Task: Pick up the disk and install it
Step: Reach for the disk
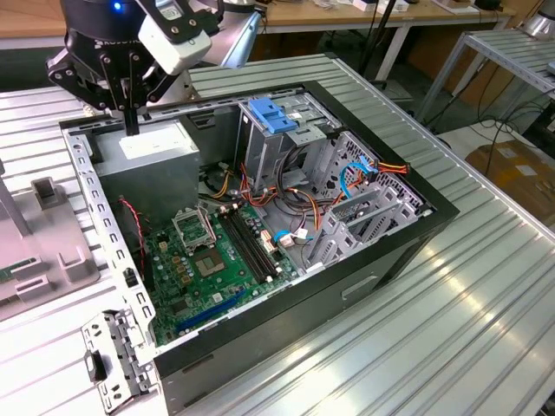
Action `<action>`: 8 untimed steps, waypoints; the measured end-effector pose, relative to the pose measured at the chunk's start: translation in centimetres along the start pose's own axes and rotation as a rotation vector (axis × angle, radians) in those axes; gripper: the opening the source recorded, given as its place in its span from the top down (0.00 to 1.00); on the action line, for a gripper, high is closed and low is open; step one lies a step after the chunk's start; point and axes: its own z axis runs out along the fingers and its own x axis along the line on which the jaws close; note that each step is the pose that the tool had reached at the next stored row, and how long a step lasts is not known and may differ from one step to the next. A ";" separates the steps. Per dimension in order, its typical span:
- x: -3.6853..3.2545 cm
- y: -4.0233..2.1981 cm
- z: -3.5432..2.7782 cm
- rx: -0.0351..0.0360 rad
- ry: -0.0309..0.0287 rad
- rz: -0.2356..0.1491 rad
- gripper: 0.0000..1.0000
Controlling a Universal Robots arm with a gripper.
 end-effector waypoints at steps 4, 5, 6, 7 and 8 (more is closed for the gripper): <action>0.16 -0.01 0.00 0.0000 0.0000 0.000 0.89; 0.17 -0.01 0.00 0.0000 0.0000 0.000 0.89; 0.19 -0.01 0.00 -0.0001 0.0000 0.000 0.89; 0.21 -0.02 -0.01 0.0000 0.0000 0.000 0.89; 0.22 -0.02 0.00 0.0000 0.0000 0.000 0.89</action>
